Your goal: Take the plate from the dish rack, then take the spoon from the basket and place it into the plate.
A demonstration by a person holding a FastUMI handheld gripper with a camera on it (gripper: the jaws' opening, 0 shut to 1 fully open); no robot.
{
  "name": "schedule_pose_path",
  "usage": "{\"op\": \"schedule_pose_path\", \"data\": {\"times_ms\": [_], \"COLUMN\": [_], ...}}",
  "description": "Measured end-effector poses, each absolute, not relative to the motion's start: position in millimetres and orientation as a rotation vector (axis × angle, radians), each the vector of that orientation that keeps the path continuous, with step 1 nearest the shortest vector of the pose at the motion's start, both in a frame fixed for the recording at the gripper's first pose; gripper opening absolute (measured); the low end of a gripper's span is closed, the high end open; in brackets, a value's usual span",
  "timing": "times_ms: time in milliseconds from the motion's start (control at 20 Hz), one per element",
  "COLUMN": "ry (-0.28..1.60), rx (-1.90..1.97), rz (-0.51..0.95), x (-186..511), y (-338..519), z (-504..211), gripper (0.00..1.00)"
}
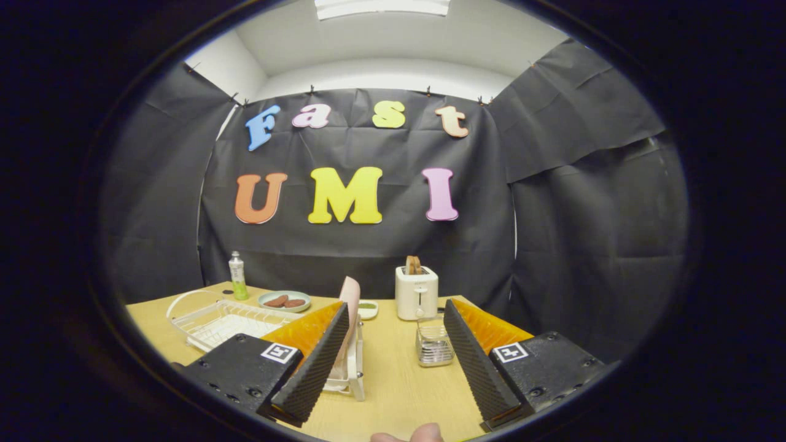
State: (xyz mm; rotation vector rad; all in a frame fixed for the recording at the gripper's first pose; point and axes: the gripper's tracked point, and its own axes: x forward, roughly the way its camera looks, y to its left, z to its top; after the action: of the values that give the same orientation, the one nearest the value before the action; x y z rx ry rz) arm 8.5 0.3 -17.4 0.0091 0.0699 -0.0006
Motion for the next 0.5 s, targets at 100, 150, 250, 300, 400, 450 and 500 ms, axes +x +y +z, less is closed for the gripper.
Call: {"op": "schedule_pose_path", "data": {"times_ms": [100, 150, 250, 300, 400, 450, 500], "ry": [0.071, 0.07, 0.055, 0.047, 0.042, 0.048, 0.059], "rx": [0.016, 0.017, 0.013, 0.011, 0.006, 0.007, 0.009], "rz": [-0.012, -0.022, -0.037, -0.038, -0.038, -0.031, -0.025], "x": [9, 8, 7, 6, 4, 4, 5], "y": [-6, -9, -13, -13, -14, -15, -16], "z": [-18, -17, -12, -10, -8, -7, -7], "gripper": [1.0, 1.0, 1.0, 1.0, 1.0, 1.0, 1.0]}}
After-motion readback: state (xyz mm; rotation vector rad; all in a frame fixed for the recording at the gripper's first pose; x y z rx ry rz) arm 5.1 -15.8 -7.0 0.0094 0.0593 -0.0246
